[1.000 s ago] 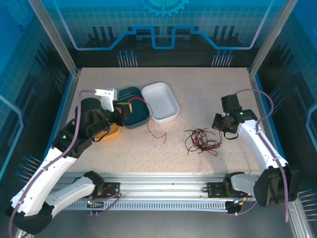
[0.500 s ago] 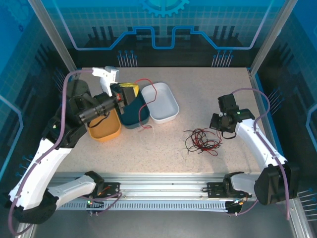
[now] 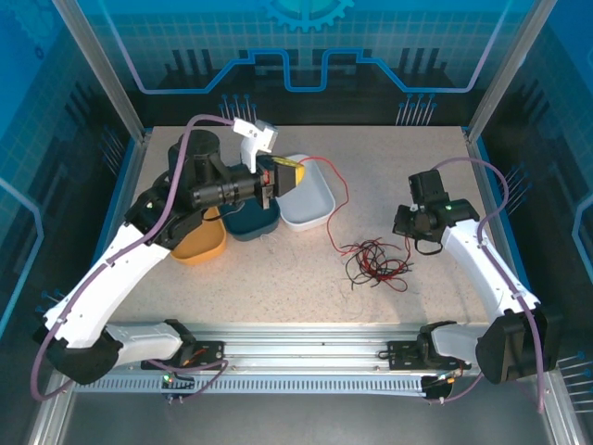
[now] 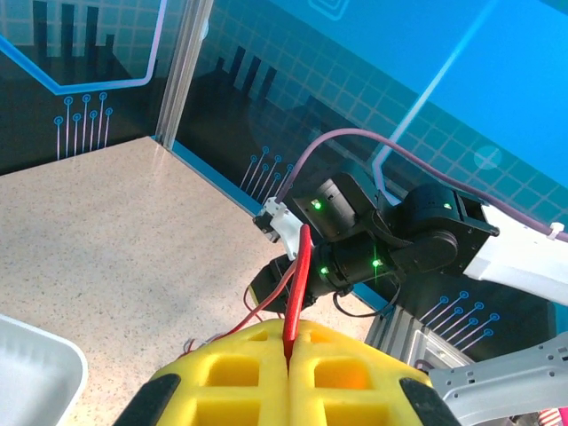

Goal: Untangle the cables

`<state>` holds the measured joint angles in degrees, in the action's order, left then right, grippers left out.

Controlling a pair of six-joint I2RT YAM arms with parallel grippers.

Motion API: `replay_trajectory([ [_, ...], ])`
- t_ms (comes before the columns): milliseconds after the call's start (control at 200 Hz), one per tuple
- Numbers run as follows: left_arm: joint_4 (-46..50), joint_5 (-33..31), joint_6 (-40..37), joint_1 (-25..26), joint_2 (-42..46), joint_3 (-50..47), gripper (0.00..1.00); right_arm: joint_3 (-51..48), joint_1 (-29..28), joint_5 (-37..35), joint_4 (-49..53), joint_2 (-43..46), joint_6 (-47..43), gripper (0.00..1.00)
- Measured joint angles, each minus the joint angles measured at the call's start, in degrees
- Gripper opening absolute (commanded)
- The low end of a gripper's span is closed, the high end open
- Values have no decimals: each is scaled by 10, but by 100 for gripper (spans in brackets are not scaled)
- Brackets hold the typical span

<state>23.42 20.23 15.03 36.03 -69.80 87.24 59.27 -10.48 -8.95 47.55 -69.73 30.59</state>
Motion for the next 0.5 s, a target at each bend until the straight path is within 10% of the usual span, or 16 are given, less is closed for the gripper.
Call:
replay_trajectory([
  [500,10,-113,-61,-25,-124,153,0,-5,-5,2,-3,4,0,6],
])
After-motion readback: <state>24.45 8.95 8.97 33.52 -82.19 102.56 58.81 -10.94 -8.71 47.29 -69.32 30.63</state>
